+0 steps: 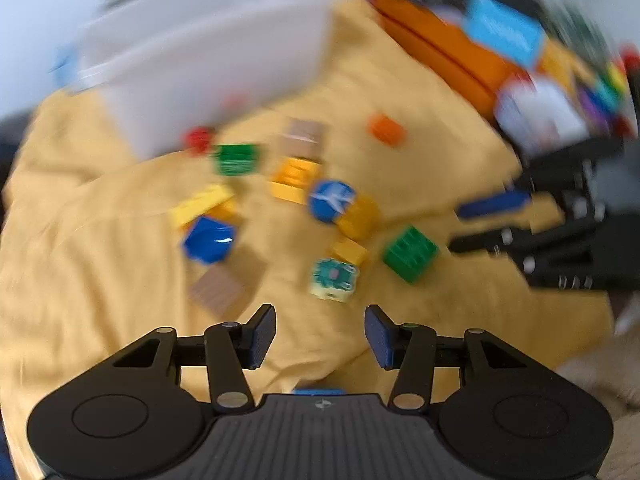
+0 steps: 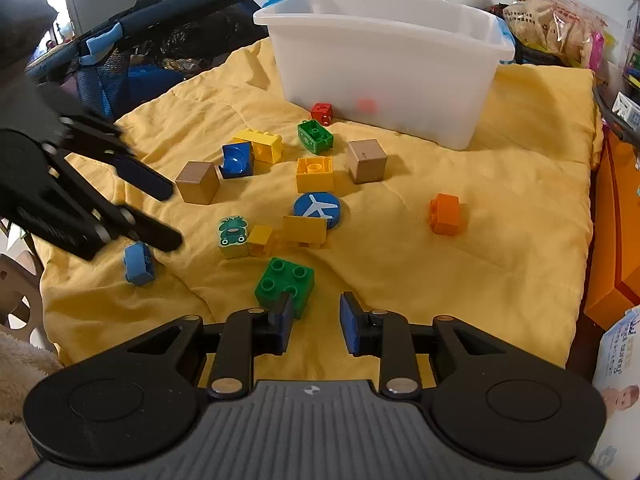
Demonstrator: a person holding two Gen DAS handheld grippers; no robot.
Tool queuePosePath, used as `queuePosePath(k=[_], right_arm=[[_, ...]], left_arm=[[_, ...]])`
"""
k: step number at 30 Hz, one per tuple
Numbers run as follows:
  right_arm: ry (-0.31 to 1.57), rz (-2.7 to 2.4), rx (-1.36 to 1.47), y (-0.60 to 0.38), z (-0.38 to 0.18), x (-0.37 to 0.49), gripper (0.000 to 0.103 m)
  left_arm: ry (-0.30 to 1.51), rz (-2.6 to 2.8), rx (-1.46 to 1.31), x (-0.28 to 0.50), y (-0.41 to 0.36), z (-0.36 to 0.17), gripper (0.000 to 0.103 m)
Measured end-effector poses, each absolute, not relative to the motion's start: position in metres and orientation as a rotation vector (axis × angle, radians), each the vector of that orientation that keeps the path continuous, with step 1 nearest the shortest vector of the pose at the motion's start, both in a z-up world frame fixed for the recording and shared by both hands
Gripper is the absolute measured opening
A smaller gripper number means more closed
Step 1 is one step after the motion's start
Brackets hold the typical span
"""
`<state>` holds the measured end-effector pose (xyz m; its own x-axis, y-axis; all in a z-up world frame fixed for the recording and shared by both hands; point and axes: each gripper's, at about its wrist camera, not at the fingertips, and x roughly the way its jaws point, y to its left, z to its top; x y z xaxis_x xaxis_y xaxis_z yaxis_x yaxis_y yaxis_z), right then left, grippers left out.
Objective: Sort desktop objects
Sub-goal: 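Grasp the square green brick with the right tool while the left tool grasps a small blue brick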
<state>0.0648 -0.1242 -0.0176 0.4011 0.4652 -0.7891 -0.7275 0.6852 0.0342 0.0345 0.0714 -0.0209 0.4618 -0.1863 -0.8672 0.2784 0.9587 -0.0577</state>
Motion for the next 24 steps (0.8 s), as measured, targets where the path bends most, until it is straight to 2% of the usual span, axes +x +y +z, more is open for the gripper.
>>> queuePosePath(k=[3,6,7,11,19,24], right_arm=[[0.878,0.783,-0.340,-0.123,-0.019,0.067,0.032],[0.891,0.799,-0.330,-0.120,-0.021,0.070,0.032],[0.885,0.807,-0.332,-0.119,-0.020,0.070,0.032],[0.858,0.839,-0.387,-0.115,-0.018,0.066,0.036],[0.869,0.874,-0.395,-0.120,-0.022,0.061,0.037],[0.854,0.859,-0.383,-0.123,-0.019,0.060,0.036]], left_arm=[[1.025,-0.174,-0.242,0.007,0.102,-0.021,0.054],[0.982,-0.083,-0.645,-0.019,0.133,-0.043,0.048],[0.985,-0.046,-0.726,-0.025,0.140,-0.053,0.037],[0.972,0.047,-0.908,-0.039,0.155,-0.077,0.035],[0.944,0.070,-0.885,-0.035,0.142,-0.095,0.029],[0.972,0.021,-0.384,-0.012,0.097,-0.063,0.021]])
